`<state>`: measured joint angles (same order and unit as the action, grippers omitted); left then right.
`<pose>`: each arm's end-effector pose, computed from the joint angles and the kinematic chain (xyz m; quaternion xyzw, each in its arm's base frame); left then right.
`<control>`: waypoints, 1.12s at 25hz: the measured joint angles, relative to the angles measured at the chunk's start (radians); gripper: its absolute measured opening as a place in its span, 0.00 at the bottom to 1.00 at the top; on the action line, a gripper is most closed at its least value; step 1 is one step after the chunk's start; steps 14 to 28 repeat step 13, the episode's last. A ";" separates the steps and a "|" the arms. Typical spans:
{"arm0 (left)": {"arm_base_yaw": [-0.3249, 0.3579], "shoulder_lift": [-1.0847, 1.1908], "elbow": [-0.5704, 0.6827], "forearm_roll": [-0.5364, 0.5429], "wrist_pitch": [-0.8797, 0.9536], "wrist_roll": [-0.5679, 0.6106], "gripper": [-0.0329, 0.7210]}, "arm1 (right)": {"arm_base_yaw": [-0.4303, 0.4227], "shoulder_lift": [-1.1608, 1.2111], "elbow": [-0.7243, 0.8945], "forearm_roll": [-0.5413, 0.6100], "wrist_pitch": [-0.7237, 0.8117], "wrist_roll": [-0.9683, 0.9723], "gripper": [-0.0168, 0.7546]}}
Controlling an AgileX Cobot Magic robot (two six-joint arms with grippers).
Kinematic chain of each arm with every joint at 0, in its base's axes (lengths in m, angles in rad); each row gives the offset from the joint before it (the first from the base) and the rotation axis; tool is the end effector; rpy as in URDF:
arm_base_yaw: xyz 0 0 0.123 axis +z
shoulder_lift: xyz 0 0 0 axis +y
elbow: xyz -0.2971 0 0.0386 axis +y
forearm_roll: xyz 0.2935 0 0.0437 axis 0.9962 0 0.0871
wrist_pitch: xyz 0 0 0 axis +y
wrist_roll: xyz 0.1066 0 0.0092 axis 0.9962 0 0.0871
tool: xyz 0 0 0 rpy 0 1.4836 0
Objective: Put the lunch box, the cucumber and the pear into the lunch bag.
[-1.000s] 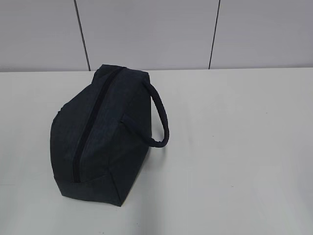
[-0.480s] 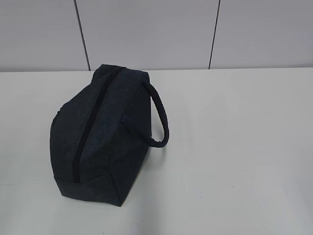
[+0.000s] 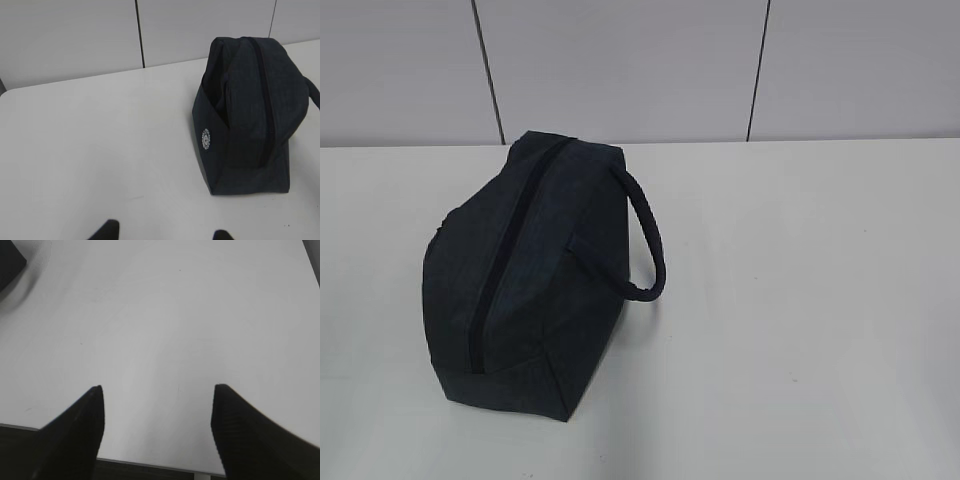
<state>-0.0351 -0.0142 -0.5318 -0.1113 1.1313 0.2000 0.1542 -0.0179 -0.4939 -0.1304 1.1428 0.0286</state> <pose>0.0237 -0.0116 0.2964 0.1060 0.8517 -0.0132 0.5130 0.0294 -0.0082 0.2833 -0.0490 0.8678 -0.0199 0.4941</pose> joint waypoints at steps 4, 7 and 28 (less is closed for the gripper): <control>0.000 0.000 0.000 0.000 0.000 0.000 0.50 | 0.000 0.000 0.000 0.000 0.000 0.000 0.69; 0.000 0.000 0.000 0.000 0.000 0.000 0.50 | 0.000 0.000 0.000 0.000 0.000 0.000 0.69; 0.000 0.000 0.000 0.000 0.000 0.000 0.50 | 0.000 0.000 0.000 0.000 0.000 0.000 0.69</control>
